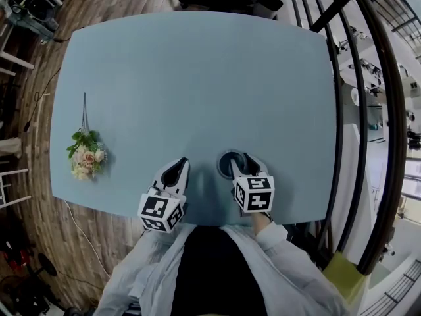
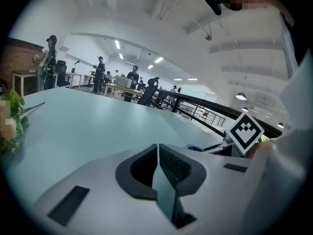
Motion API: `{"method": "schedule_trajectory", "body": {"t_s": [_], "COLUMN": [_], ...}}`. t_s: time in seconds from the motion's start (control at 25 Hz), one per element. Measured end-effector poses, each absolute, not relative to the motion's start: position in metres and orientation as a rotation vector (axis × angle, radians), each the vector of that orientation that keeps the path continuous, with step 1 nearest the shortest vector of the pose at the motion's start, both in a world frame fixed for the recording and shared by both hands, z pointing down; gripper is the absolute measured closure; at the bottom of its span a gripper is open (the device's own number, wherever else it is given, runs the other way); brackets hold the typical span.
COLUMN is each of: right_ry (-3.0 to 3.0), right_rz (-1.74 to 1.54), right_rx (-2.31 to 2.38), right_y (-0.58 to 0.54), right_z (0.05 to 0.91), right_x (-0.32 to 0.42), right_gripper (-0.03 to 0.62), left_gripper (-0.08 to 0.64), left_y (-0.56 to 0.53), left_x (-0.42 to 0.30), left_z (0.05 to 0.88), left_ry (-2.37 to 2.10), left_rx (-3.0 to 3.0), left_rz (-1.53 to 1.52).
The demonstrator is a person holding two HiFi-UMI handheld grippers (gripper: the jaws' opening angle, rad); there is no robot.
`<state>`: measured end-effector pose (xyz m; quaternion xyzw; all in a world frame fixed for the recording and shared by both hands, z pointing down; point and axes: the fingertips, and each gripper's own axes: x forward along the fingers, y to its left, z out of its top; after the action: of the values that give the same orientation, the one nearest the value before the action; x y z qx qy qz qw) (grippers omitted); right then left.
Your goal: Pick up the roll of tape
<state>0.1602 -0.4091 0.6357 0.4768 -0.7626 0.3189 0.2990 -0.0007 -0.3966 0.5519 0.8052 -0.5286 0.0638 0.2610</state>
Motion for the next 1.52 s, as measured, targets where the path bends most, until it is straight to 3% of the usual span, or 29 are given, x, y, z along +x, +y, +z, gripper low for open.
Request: {"method": "schedule_trajectory", "body": {"t_s": [0.12,0.24,1.52], "right_ry": [-1.991,-1.975,-2.061], "right_rz": [0.820,0.772,0.627], "right_rx": [1.292,1.306,1.587], "right_y": [-0.413,-0.414,-0.360], "right_z": [0.637,0.636,0.554], "right_x": [0.162,0.163,0.156], "right_gripper": [0.483,0.489,0.495], "left_gripper": [0.534,0.534,0.534], "left_y": [-0.397,-0.396,-0.348], "left_x": [-0.003,-0.005,-0.043], "left_z": [0.552,0.548,0.503], "left_ry": [-1.427,-1.432,-1.403], "left_rx": [2.182,2.189,2.327], "left_rz": [0.168,0.162,0.103]}}
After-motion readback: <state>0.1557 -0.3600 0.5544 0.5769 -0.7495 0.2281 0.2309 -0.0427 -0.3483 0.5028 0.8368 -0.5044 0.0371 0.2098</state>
